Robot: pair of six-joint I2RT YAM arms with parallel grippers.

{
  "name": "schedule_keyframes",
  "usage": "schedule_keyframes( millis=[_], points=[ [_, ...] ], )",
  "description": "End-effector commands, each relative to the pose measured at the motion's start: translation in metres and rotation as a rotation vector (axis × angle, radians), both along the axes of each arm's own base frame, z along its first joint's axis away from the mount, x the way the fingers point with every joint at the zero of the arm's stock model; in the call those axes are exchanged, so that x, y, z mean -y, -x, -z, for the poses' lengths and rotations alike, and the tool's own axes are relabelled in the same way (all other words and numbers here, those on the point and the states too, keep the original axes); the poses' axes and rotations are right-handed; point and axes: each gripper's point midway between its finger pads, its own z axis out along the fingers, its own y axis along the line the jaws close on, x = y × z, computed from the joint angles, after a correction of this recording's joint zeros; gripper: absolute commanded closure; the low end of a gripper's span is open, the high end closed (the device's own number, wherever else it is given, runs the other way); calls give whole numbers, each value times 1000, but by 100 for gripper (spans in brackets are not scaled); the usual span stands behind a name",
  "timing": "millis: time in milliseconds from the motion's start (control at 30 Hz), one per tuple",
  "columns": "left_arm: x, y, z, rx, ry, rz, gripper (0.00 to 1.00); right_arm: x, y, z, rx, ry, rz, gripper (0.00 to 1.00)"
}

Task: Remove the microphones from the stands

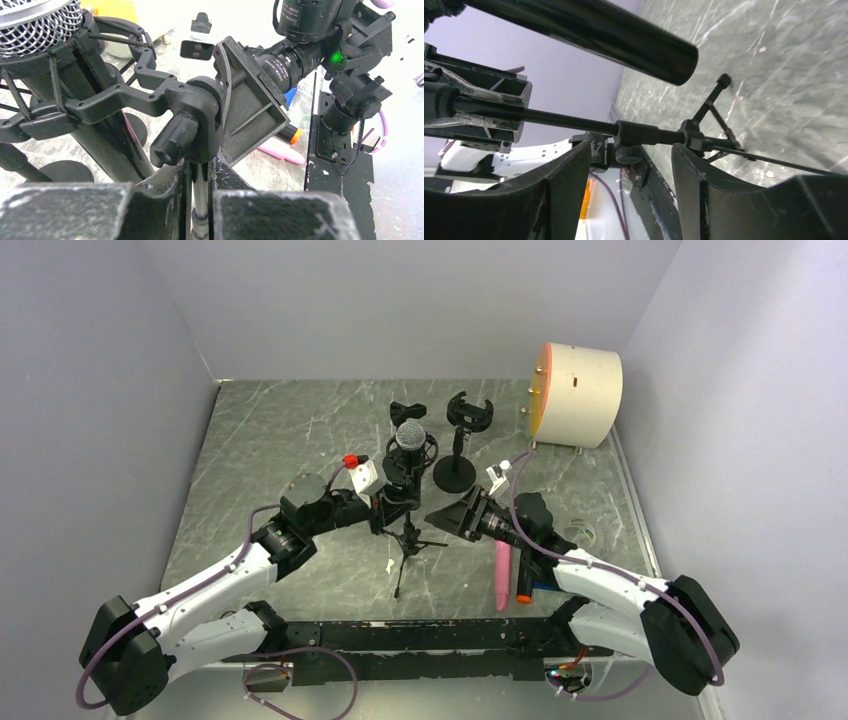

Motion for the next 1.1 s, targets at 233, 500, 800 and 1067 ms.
schedule_keyframes(
  millis=[233, 500, 800, 1067],
  points=[
    [-1, -1, -14, 38, 15, -9, 97, -28, 20, -14, -35, -119, -133, 45],
    [-4, 1, -9, 35, 11, -17, 97, -35, 22, -6, -59, -116, -175, 62],
    [-7, 1, -7, 31, 9, -28, 97, -39, 23, -8, 28, -80, -219, 84],
    [-7, 0, -8, 31, 13, -40, 97, -31, 9, 9, 537, 385, -221, 92]
  ],
)
